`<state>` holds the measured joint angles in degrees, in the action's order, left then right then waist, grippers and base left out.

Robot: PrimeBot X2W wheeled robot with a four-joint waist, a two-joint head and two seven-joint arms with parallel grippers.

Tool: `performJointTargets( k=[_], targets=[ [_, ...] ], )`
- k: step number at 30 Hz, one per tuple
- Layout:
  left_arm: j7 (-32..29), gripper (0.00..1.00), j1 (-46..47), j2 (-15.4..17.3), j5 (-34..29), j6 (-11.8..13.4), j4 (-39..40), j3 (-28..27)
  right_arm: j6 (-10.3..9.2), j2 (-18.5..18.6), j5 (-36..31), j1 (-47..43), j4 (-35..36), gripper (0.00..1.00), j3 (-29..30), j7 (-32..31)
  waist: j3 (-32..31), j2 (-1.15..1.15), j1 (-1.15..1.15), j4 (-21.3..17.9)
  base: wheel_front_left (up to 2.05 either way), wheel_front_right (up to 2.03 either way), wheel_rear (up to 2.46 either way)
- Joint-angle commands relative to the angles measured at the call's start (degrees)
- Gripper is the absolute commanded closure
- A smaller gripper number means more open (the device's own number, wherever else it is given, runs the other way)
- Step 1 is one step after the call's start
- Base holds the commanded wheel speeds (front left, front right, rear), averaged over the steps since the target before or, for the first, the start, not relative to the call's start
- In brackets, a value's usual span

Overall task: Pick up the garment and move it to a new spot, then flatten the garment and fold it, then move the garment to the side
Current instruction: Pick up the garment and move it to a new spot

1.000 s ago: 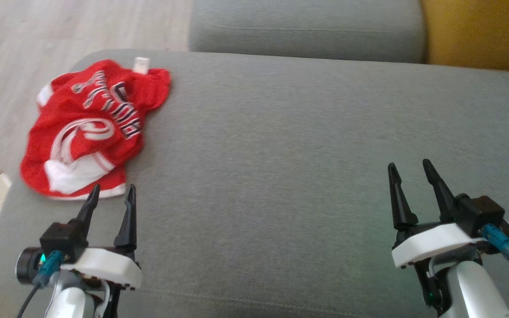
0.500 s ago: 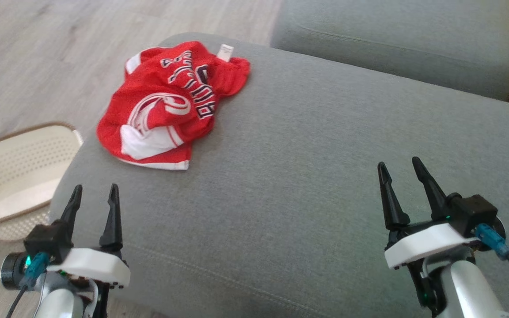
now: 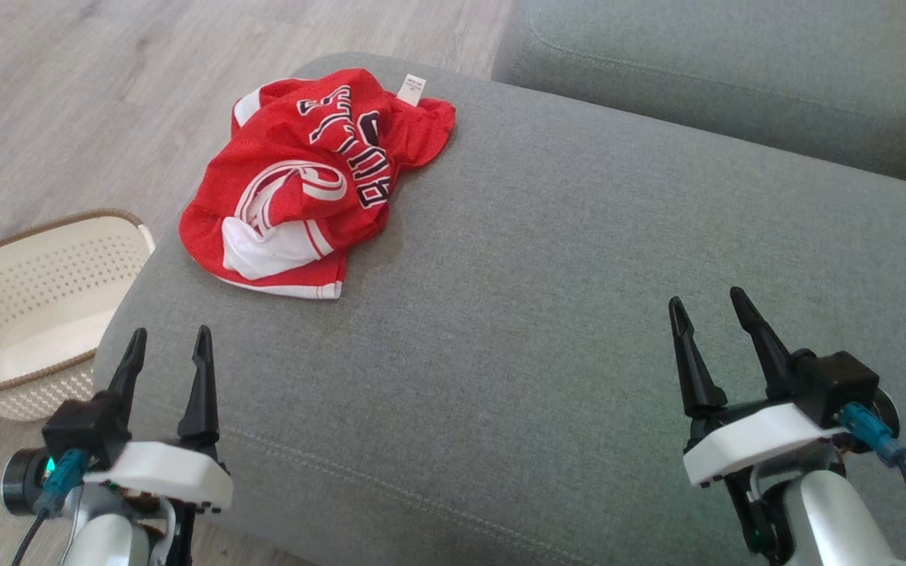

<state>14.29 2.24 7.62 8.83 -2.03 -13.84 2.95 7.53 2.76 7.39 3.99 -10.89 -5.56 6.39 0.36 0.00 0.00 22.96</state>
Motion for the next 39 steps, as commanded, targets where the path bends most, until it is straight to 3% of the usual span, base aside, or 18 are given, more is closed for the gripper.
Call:
performJointTargets(
  k=[1, 9, 17, 27, 39],
  targets=[
    [0.7, 0.00, 2.0, 0.8, 0.3, 0.1, 2.0, -2.1, -0.04, 0.1, -0.1, 1.7, 2.3, 0.00, -1.5, -0.2, 0.2, 0.00, 0.00, -0.2, 0.00, 0.00, 0.00],
    [0.7, 0.00, 4.3, 0.4, 0.5, -0.1, 2.6, -2.7, -0.04, 0.1, -1.6, 3.1, 3.9, 0.00, -1.1, -1.7, 4.0, 0.00, 0.00, -1.8, 0.00, 0.00, 0.00],
    [0.7, 0.00, 11.7, -0.2, 1.2, -1.2, 1.0, -3.7, -0.04, 0.2, -5.3, 6.4, 8.2, 0.00, 0.5, -5.1, 12.6, 0.00, 0.00, -3.5, 0.00, 0.00, 0.00],
    [0.7, 0.00, 31.2, 0.0, 4.5, -4.7, -19.9, -2.3, -0.04, 2.0, -7.5, 10.5, 13.2, 0.00, 0.9, -8.4, 21.4, 0.00, 0.00, -3.5, 0.00, 0.00, 0.00],
    [0.2, 0.00, 48.2, 1.1, 8.0, -5.4, -45.6, 2.6, -0.04, 2.3, -7.6, 12.4, 14.0, 0.00, 1.1, -9.2, 24.4, 0.00, 0.00, -3.0, 0.00, 0.00, 0.00]
  ],
)
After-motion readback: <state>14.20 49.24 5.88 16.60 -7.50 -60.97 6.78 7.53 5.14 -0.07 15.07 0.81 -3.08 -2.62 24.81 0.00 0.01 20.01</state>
